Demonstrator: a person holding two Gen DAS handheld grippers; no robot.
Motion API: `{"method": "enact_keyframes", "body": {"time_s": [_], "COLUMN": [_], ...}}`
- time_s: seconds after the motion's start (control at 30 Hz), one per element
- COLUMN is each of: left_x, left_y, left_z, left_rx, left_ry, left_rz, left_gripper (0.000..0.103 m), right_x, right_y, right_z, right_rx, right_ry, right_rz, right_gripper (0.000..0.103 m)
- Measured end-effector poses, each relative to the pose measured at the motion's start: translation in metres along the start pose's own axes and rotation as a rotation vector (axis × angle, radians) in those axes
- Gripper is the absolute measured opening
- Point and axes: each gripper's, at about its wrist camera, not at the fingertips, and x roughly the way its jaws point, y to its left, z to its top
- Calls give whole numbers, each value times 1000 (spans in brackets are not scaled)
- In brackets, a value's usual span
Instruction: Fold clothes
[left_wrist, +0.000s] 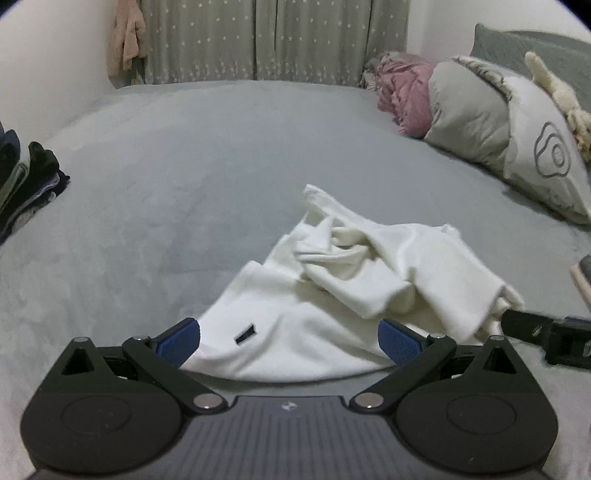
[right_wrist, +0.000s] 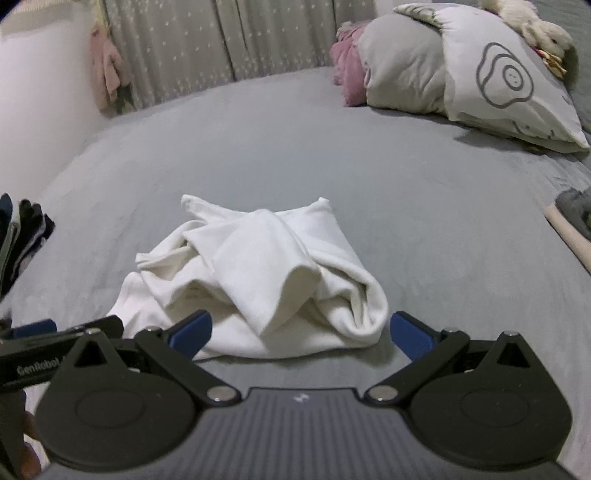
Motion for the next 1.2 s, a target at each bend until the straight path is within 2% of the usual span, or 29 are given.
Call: {"method": "enact_keyframes", "body": {"time_s": [0.07, 0.13, 0.17, 0.23, 0.27, 0.37, 0.43, 0.53, 0.57, 0.6, 0.63, 0.67, 0.7, 0.73, 0.8, 0.87, 1.07, 1.13, 1.17, 1.2], "left_x": [10, 24, 31, 37, 41, 54, 60, 61, 60, 60, 62, 64, 68, 72, 75, 76, 63, 60, 60, 59], "left_y": [8, 18, 23, 31, 33, 37, 36, 30, 26, 25, 22, 19, 19, 18, 18, 16, 13, 14, 14, 14], "left_z": [-3, -4, -4, 0, 0, 0, 2, 7, 9, 9, 9, 8, 5, 3, -1, -2, -3, -4, -3, -3], "left_rx": [-27, -71, -96, -155, -173, -225, -255, -273, -268, -264, -257, -251, -260, -268, -282, -288, -284, -277, -275, -272], "left_ry": [7, 61, 86, 82, 81, 78, 105, 87, 60, 50, 39, 28, 28, 27, 21, 15, -31, -38, -39, -45], "left_rz": [2, -27, -43, -80, -90, -120, -164, -238, -262, -271, -285, -299, -313, -325, -333, -337, -350, -364, -366, -362], "left_gripper": [102, 102, 102, 101, 100, 94, 92, 86, 83, 78, 75, 70, 60, 54, 22, 10, 8, 11, 18, 31], "right_x": [8, 21, 29, 40, 46, 48, 51, 63, 69, 71, 74, 76, 77, 78, 74, 65, 38, 32, 29, 27], "right_y": [-3, -12, -15, -16, -15, -12, -12, -16, -17, -16, -16, -15, -16, -16, -19, -22, -39, -48, -54, -57], "right_z": [2, -7, -10, -9, -8, -5, -5, -7, -8, -8, -8, -8, -7, -7, -7, -5, 1, 4, 4, 5], "right_rx": [1, 11, 14, 14, 15, 13, 18, 67, 85, 89, 92, 96, 101, 109, 136, 144, 169, 191, 203, 209], "right_ry": [-2, -54, -50, -5, 17, 9, 10, 51, 65, 69, 71, 70, 65, 58, 36, -4, -124, -150, -167, -176], "right_rz": [-2, -17, -24, -8, 19, 90, 133, 186, 202, 209, 214, 218, 222, 228, 242, 239, 174, 154, 139, 129], "right_gripper": [103, 103, 102, 95, 86, 85, 80, 69, 60, 50, 46, 34, 16, 11, 7, 6, 5, 4, 4, 4]}}
